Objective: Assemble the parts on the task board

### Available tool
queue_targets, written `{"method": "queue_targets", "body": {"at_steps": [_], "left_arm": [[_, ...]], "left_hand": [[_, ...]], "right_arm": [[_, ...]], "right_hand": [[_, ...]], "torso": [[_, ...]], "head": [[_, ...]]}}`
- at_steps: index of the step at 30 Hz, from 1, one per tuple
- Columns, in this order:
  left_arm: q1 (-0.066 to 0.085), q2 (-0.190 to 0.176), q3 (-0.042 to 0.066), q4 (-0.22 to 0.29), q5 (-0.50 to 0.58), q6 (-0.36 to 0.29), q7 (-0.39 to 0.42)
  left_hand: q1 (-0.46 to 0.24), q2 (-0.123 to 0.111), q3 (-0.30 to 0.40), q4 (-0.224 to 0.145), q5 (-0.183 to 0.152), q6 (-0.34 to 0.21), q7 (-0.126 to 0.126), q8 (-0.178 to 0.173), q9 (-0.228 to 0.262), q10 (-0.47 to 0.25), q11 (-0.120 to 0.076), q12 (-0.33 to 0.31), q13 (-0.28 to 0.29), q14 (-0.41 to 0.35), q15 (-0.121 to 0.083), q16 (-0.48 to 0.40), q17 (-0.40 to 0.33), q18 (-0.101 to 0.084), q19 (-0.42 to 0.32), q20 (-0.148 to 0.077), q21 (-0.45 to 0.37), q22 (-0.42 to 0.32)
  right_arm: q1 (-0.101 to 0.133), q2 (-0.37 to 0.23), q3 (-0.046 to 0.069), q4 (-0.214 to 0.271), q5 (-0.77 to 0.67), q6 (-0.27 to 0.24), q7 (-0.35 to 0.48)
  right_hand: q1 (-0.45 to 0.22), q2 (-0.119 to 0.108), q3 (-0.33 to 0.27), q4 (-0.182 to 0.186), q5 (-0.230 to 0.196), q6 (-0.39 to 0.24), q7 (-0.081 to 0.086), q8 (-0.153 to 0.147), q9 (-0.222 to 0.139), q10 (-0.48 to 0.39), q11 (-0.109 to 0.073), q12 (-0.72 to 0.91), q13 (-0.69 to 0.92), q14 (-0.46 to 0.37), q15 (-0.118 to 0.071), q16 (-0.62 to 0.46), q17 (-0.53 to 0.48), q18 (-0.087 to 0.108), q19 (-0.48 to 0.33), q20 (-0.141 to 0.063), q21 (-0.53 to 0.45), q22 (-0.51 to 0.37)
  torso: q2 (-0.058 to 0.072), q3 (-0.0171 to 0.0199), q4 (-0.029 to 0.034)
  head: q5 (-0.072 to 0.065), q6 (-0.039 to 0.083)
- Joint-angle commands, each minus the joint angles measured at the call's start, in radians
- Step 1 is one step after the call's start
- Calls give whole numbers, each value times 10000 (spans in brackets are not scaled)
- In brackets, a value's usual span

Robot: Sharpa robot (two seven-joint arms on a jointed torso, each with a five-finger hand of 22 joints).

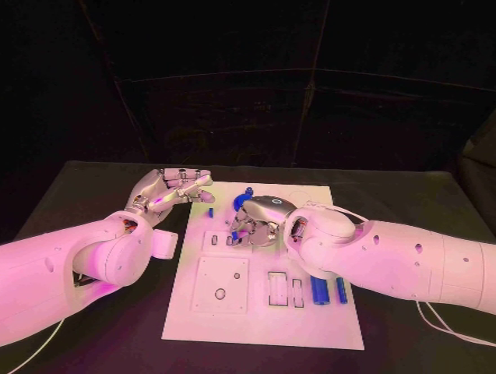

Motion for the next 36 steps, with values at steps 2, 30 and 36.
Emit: {"method": "queue_targets", "body": {"at_steps": [2, 30, 36], "left_arm": [[15, 10, 10, 8, -41, 122, 54], [15, 15, 9, -9, -41, 119, 38], [14, 17, 9, -9, -41, 123, 38]], "left_hand": [[18, 29, 4, -55, -36, 84, -15, -37, -2, 37, 5, -35, -14, -13, -51, -69, 17, 123, -8, -21, -56, -12], [18, 29, 4, -55, -36, 84, -15, -37, -2, 37, 5, -35, -14, -13, -51, -69, 17, 123, -8, -21, -56, -12], [18, 29, 4, -55, -36, 84, -15, -37, -2, 37, 5, -35, -14, -13, -51, -69, 17, 123, -8, -21, -56, -12]], "right_arm": [[-41, -46, -55, -53, -203, 590, -331], [-41, -81, -55, 117, -866, 921, -762], [-41, -71, -55, 142, -1006, 830, -891]], "right_hand": [[-81, -19, 109, -5, -40, 164, -39, -63, -5, -80, -15, -90, -27, 610, -19, 128, 255, -38, 17, 36, 30, -10], [-620, -631, -55, 147, 41, 8, 54, -222, -28, -188, 73, -392, -222, 515, 63, 137, 295, -24, -38, 110, -13, -72], [-788, -762, -151, 251, 204, -47, 73, -255, -26, -201, 94, -429, -243, 498, 81, 122, 295, -20, -45, 129, -22, -81]], "torso": [[1, 0, 4], [-11, -1, 4], [-19, 3, -7]], "head": [[-7, -12], [-16, -46], [-11, -51]]}}
